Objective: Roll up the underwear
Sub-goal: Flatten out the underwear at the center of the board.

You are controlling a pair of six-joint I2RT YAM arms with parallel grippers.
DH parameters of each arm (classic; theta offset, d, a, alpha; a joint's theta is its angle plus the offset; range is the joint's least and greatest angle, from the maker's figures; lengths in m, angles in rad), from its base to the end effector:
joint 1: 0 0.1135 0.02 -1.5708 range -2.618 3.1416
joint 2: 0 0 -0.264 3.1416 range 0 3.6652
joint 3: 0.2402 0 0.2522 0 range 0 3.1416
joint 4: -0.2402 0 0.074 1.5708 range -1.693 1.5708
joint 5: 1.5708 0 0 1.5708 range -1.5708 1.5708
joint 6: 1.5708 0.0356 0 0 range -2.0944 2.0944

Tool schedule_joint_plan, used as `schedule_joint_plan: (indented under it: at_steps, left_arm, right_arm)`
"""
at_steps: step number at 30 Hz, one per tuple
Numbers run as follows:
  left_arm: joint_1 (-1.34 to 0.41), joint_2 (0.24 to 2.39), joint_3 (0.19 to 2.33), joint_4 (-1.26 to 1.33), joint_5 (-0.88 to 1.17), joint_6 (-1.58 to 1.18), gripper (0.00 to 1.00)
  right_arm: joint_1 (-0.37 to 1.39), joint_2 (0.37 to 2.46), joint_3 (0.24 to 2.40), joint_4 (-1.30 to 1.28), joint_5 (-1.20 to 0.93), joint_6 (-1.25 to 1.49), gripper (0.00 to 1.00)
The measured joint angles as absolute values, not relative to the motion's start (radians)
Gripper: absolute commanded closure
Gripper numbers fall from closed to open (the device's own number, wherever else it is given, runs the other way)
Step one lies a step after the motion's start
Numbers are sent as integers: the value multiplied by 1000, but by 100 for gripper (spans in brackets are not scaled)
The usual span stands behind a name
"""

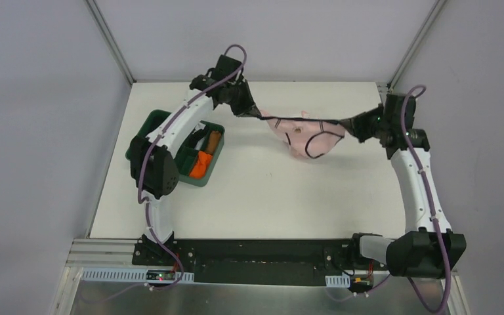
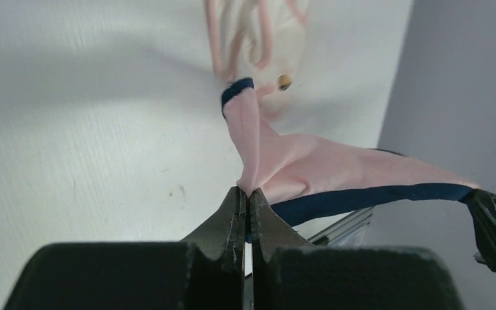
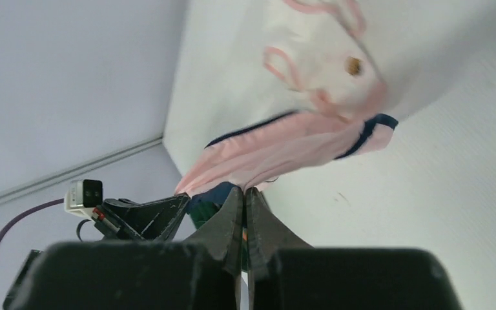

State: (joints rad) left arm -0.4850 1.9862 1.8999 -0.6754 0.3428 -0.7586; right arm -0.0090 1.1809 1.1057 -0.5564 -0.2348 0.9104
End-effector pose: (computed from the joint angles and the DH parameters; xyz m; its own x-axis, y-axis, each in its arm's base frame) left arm 0.3957 -0.2220 0.3195 -0.8932 -0.2616 -0.3657 0.0549 0.7438 -0.6662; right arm 0.2562 0.0060 0.3350 -0.5035 0.7727 -0.3866 0.3565 0.5934 0.7217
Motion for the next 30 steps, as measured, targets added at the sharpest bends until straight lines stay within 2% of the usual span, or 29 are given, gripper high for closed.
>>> schedule_joint_plan:
  at_steps: [3,6,8,12,13,15,16,17,18,20,22,24,26,28,30]
  left_arm:
    - [-456,1923,1977,-676,347,-758,100]
    - [-443,1821,1956,-673,348,-757,100]
    - [-445,1744,1879,-654,351,-754,100]
    - [-466,1591,1545,-591,364,-752,100]
    - [-475,1578,1466,-575,364,-756,96]
    - [-500,1578,1300,-557,366,-764,59]
    - [-516,1588,1222,-554,365,-767,39]
    - [-533,1600,1155,-560,366,-771,25]
    - [-549,1608,1095,-572,367,-779,17]
    - [-570,1608,1053,-606,370,-779,15]
    - [-575,1591,1060,-623,362,-773,19]
    - [-574,1568,1102,-642,349,-767,27]
    - [-574,1548,1167,-640,331,-761,34]
    - [-572,1537,1216,-628,329,-758,36]
    - [-572,1535,1242,-619,329,-758,37]
  right_arm:
    - [-22,1232,1327,-584,-258,827,100]
    - [-16,1196,1347,-591,-289,781,100]
    - [-9,1137,1261,-586,-298,764,100]
    - [36,1026,975,-588,-286,760,100]
    - [62,1003,885,-590,-278,770,89]
    - [113,958,720,-596,-270,794,57]
    - [136,931,646,-609,-266,808,46]
    - [150,902,587,-635,-258,818,39]
    - [155,871,549,-667,-244,823,37]
    - [155,831,536,-717,-206,823,37]
    - [155,828,579,-742,-167,809,40]
    - [155,881,670,-754,-130,782,49]
    - [155,968,787,-738,-102,752,62]
    - [155,1059,873,-698,-92,728,74]
    - [157,1174,963,-656,-93,707,78]
